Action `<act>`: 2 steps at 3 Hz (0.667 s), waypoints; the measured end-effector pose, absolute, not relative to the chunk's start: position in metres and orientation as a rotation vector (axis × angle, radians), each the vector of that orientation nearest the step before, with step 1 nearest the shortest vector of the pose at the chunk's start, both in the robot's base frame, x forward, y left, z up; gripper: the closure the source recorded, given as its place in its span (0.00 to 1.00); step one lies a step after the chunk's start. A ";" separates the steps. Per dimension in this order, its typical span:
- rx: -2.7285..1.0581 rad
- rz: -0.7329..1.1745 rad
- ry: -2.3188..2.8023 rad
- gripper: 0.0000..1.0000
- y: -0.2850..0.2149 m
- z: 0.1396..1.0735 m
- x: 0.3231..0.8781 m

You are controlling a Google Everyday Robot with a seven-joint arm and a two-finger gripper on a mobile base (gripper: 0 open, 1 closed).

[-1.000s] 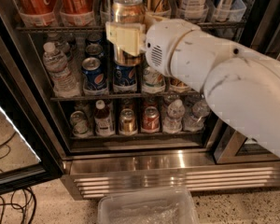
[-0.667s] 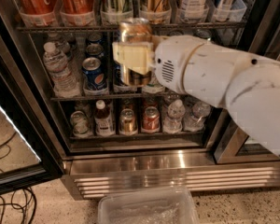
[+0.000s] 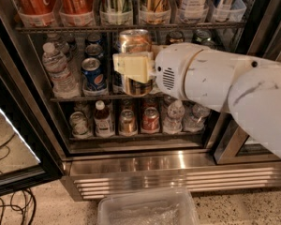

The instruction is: Pick orange can from top shelf of fridge

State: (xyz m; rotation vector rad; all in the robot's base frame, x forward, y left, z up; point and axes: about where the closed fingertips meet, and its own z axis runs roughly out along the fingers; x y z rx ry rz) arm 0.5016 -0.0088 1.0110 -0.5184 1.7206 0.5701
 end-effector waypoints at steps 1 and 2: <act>-0.493 0.650 1.741 1.00 0.004 0.993 0.486; -0.501 0.647 1.743 1.00 0.006 0.992 0.484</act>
Offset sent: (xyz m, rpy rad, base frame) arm -0.0126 0.0098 -0.0143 0.0425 0.0372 0.0203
